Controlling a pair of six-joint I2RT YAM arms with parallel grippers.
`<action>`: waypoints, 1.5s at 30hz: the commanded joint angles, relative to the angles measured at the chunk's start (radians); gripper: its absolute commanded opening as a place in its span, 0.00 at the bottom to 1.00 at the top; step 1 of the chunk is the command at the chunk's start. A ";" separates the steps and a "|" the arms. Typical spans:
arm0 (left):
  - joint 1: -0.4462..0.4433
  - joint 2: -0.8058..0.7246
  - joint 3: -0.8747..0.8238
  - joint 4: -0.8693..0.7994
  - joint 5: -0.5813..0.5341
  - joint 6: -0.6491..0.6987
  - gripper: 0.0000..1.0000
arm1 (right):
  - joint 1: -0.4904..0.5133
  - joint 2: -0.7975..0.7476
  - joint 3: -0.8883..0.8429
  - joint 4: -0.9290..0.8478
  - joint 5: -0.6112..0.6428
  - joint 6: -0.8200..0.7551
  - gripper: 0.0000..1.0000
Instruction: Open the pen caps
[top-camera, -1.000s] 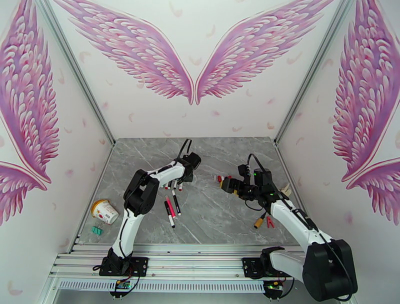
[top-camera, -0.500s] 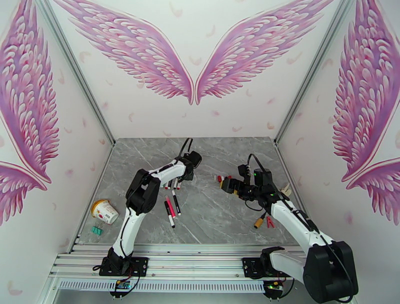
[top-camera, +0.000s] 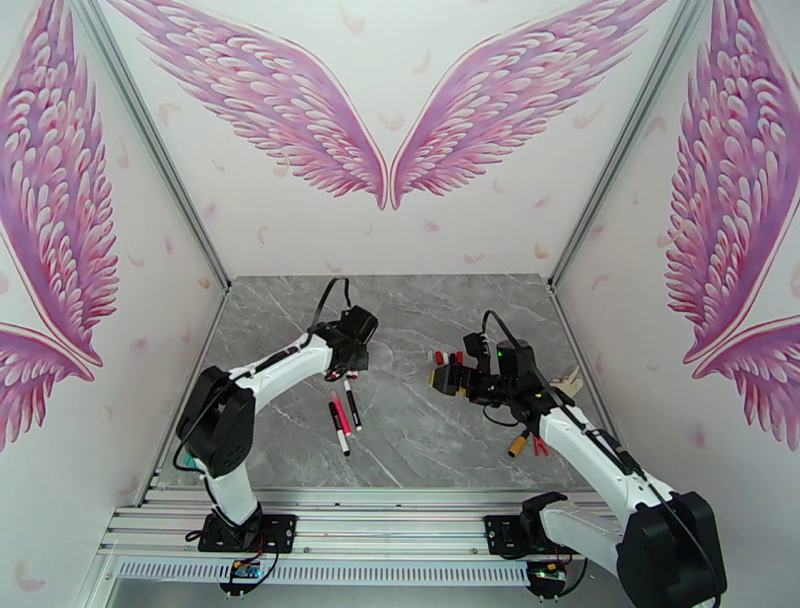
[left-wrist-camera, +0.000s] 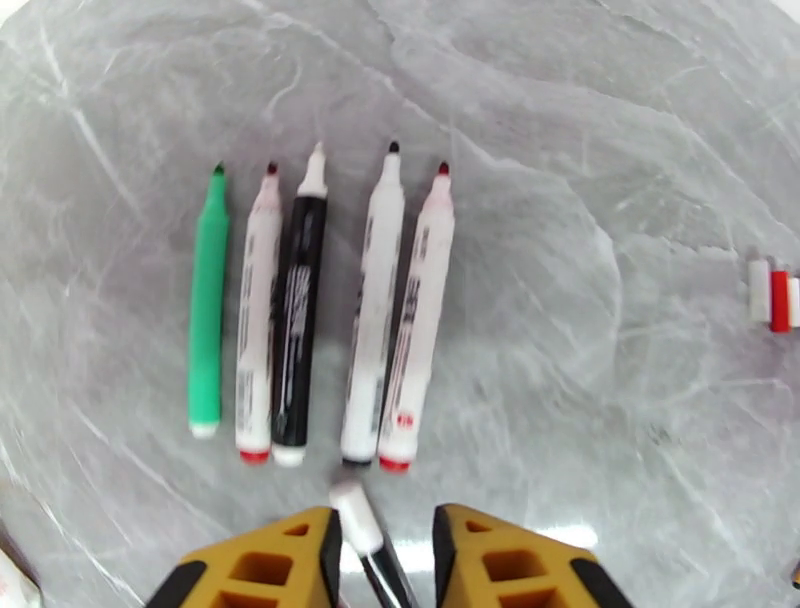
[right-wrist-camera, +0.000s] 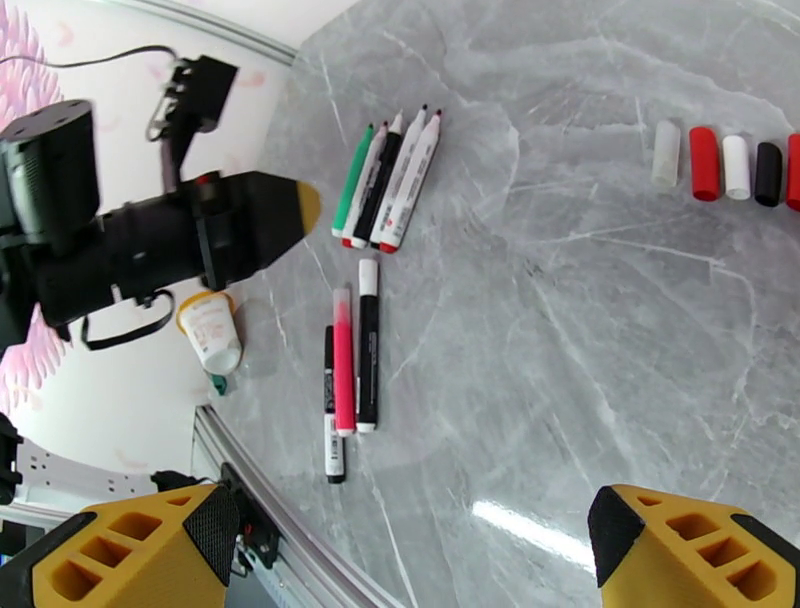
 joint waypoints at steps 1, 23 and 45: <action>0.000 -0.080 -0.134 -0.003 0.079 -0.085 0.32 | 0.020 0.004 0.049 -0.045 0.042 -0.027 0.99; 0.012 -0.207 -0.424 0.031 0.291 -0.183 0.36 | 0.084 0.082 0.079 -0.075 0.069 -0.058 0.99; 0.018 -0.195 -0.486 0.070 0.331 -0.234 0.32 | 0.097 0.076 0.028 -0.008 0.071 -0.024 0.99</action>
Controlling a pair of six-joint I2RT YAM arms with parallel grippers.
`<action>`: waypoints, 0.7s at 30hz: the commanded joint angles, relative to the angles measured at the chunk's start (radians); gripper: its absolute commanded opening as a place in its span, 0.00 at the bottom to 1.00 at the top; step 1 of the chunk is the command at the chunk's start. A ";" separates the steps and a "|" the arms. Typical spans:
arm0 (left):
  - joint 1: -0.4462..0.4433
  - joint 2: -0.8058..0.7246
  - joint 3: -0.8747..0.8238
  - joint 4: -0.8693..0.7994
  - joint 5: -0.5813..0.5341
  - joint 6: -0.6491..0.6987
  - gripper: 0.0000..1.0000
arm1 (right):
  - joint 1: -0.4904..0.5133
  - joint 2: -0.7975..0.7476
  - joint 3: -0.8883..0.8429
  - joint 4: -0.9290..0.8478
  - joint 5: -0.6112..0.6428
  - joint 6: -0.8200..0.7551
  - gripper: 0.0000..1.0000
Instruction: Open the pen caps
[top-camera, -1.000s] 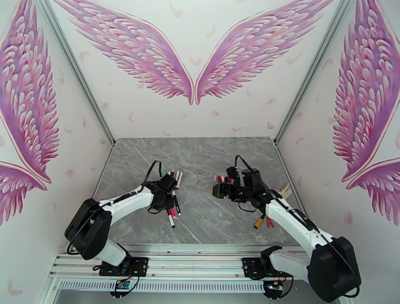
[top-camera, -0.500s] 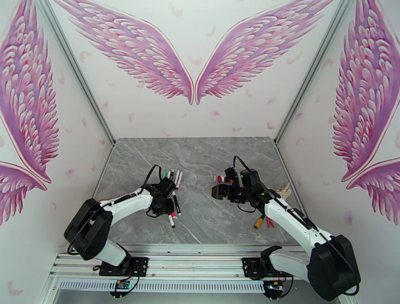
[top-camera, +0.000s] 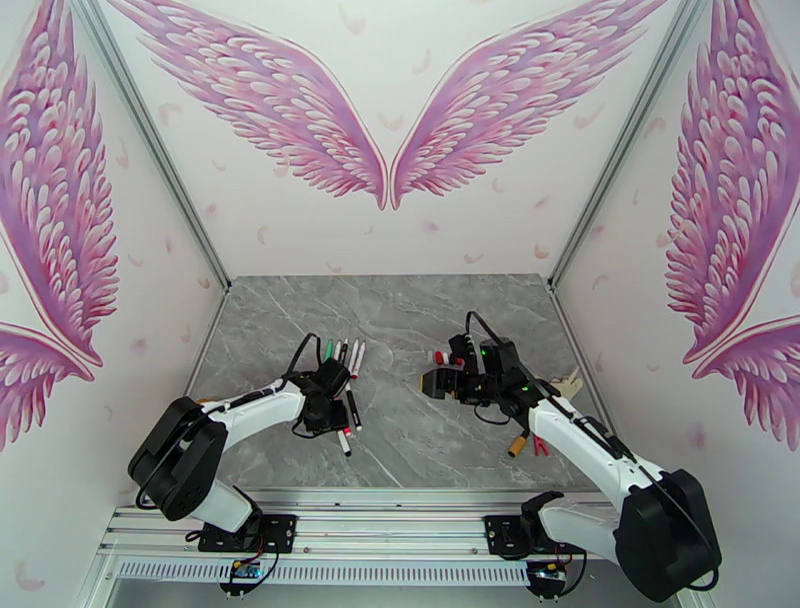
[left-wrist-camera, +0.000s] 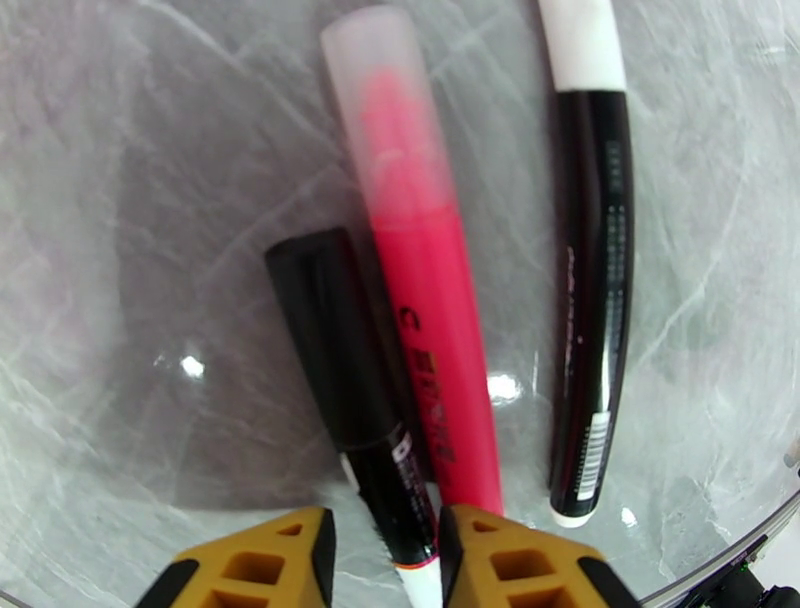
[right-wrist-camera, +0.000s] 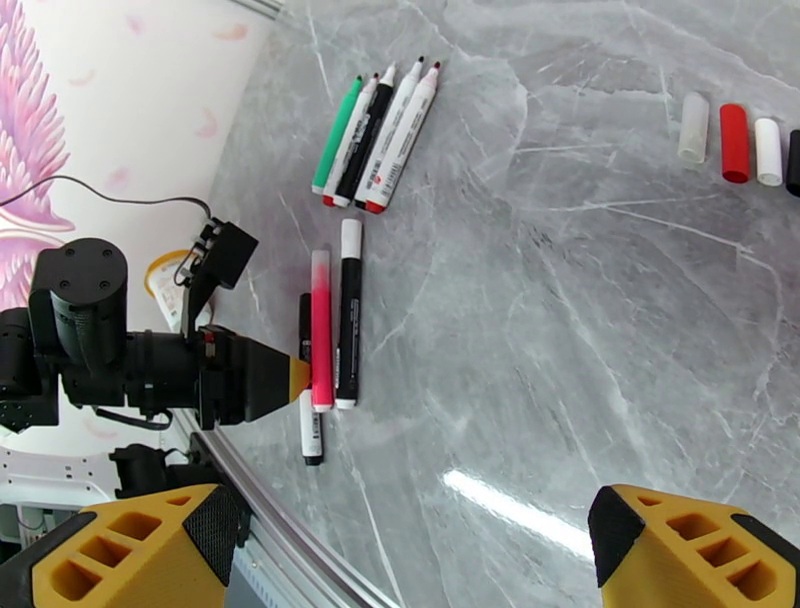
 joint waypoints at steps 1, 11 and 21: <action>0.007 0.006 -0.016 0.003 0.005 -0.005 0.32 | 0.012 0.000 -0.015 0.024 0.015 0.018 0.99; 0.014 0.009 -0.046 -0.010 -0.020 0.010 0.28 | 0.020 0.004 -0.018 0.027 0.015 0.015 0.99; 0.033 0.015 -0.068 -0.013 -0.041 0.028 0.28 | 0.027 0.004 -0.020 0.029 0.020 0.016 0.99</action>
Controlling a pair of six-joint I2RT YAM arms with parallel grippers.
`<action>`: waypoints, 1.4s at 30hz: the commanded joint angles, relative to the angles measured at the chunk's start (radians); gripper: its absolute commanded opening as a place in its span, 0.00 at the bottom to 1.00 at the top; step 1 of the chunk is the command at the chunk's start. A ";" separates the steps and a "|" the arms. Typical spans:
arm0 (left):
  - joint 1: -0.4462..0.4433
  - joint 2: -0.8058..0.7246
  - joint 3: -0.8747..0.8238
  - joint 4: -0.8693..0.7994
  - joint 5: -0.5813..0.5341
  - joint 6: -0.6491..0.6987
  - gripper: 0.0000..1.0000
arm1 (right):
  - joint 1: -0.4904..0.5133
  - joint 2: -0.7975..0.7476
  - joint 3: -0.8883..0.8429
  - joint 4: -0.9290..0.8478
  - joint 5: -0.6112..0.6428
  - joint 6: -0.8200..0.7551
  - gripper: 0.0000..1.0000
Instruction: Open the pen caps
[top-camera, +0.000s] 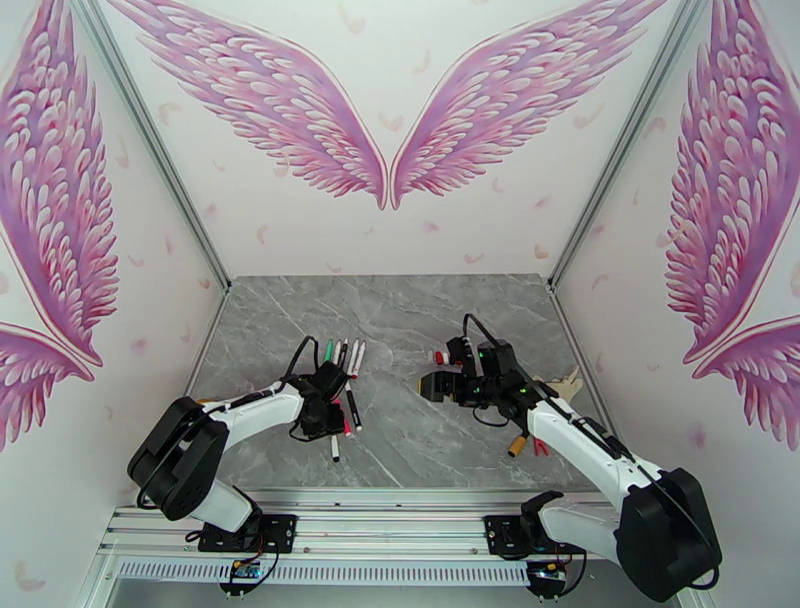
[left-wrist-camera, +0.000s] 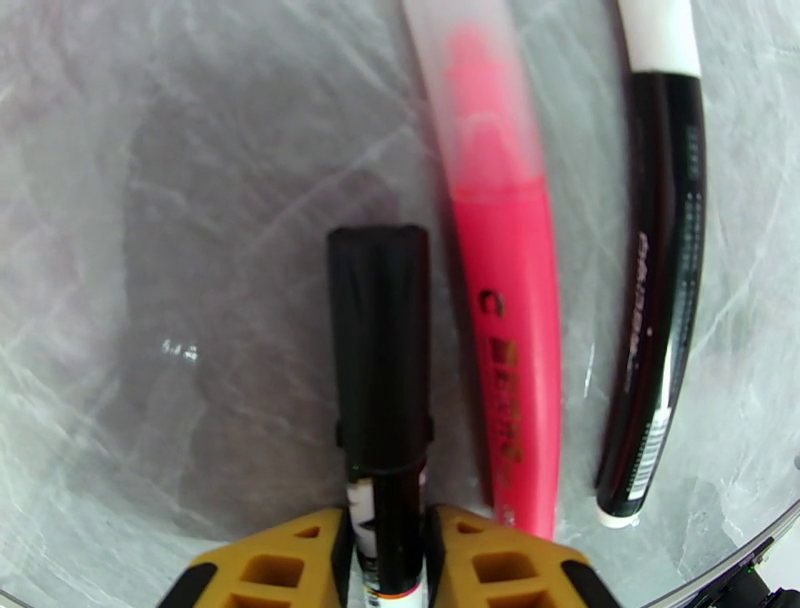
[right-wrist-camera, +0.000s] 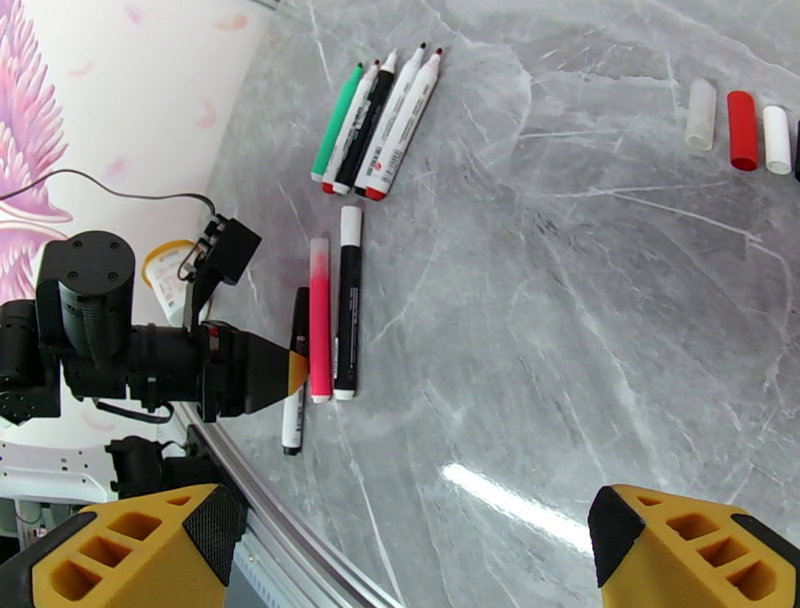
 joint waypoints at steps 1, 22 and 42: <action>0.014 0.015 -0.030 -0.017 -0.035 0.021 0.27 | 0.009 0.004 -0.014 0.027 0.019 0.018 0.99; -0.041 -0.343 0.009 0.257 0.231 0.281 0.19 | 0.080 0.022 0.074 0.092 -0.075 0.247 0.74; -0.211 -0.207 0.146 0.396 0.313 0.358 0.18 | 0.220 0.164 0.312 -0.047 0.059 0.234 0.53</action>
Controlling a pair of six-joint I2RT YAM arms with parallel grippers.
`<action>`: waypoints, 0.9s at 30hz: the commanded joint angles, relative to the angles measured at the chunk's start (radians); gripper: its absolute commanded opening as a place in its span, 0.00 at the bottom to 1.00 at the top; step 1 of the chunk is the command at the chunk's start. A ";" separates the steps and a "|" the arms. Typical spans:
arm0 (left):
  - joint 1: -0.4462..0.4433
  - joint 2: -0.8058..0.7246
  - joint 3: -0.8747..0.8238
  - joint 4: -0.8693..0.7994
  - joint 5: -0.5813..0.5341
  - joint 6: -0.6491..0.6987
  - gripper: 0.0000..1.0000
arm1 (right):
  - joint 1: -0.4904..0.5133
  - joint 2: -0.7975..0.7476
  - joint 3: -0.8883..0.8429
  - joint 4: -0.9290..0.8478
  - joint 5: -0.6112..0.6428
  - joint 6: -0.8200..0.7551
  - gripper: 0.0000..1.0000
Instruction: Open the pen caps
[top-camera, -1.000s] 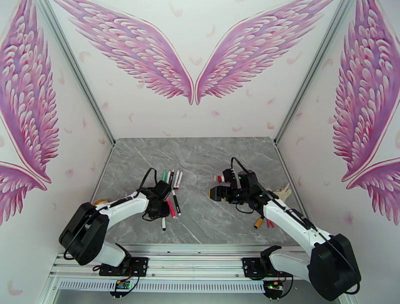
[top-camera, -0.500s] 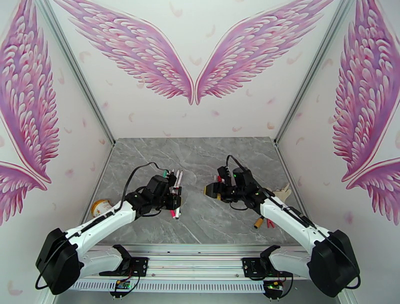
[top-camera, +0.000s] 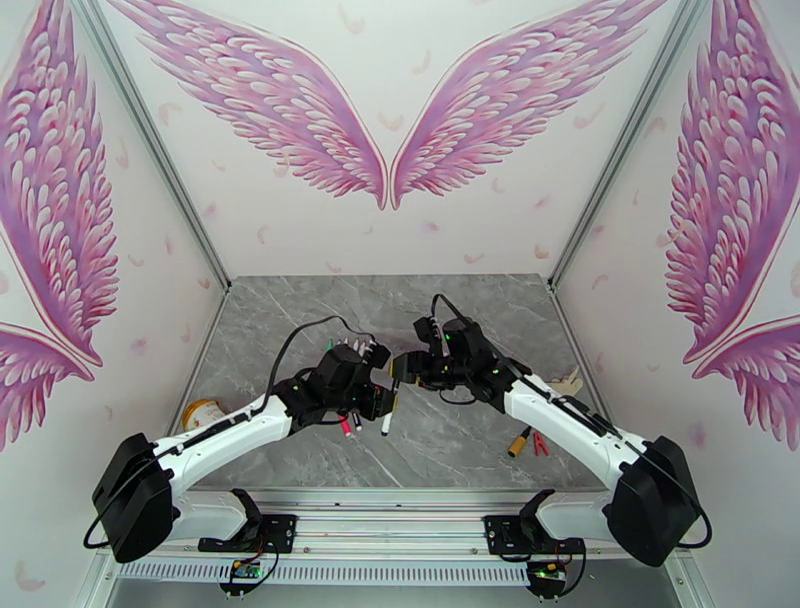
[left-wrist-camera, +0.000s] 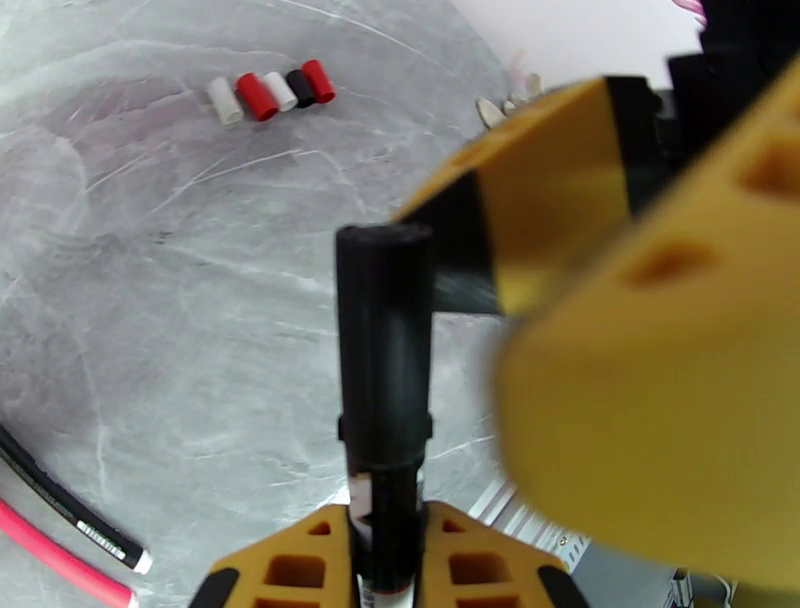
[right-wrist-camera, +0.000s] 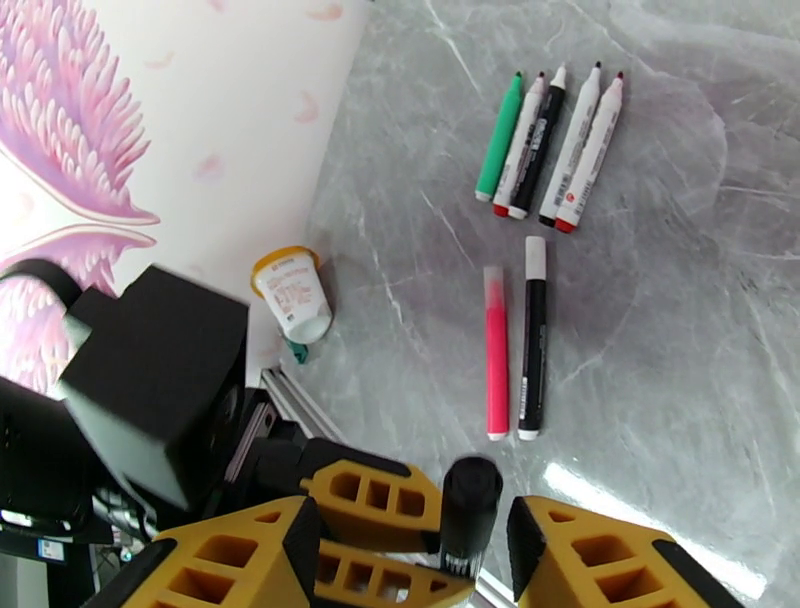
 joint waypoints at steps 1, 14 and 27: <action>-0.005 0.010 0.044 0.018 0.029 0.031 0.18 | 0.009 0.017 0.035 -0.056 0.031 -0.024 0.53; -0.015 0.024 0.080 -0.018 0.036 0.078 0.18 | 0.027 0.035 0.047 -0.077 0.033 -0.045 0.37; -0.024 0.024 0.077 -0.038 0.042 0.083 0.18 | 0.029 0.032 0.050 -0.075 0.057 -0.055 0.31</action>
